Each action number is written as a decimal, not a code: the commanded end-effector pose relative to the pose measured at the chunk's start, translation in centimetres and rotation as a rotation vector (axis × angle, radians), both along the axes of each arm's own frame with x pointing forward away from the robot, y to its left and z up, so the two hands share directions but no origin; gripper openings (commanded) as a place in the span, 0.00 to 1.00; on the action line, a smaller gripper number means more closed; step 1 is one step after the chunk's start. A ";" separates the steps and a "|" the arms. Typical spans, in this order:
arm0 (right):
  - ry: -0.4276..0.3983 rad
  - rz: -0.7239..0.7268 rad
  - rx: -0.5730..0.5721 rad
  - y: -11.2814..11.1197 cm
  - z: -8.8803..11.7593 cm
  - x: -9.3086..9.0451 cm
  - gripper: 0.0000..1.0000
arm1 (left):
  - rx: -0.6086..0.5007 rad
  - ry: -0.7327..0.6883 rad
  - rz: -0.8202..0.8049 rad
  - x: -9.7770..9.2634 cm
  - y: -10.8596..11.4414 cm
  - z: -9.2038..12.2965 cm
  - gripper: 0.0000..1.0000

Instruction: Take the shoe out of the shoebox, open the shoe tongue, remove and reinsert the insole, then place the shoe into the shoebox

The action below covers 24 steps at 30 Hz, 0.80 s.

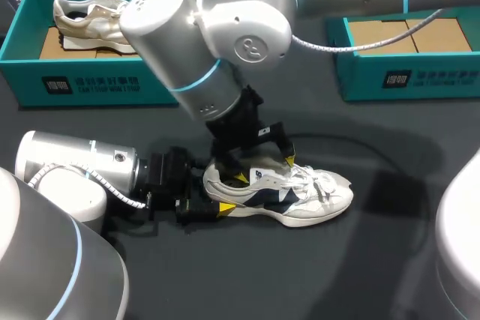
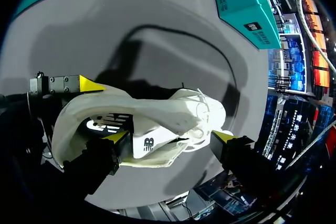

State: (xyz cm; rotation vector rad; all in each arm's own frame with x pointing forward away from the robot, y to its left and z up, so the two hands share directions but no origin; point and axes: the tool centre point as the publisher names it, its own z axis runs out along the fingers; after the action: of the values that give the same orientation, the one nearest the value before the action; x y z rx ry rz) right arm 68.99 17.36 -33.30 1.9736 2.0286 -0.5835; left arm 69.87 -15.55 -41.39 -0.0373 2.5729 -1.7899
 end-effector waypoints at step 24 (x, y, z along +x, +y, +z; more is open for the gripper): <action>-0.087 -0.097 -0.029 -2.6 -0.8 -0.9 1.00 | 0.004 0.000 0.000 0.2 -0.2 -0.3 0.00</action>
State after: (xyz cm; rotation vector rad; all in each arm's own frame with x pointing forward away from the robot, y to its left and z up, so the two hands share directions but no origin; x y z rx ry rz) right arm 68.94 15.19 -34.63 1.9970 1.9307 -0.5757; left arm 69.87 -15.55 -41.39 -0.0373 2.5729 -1.7899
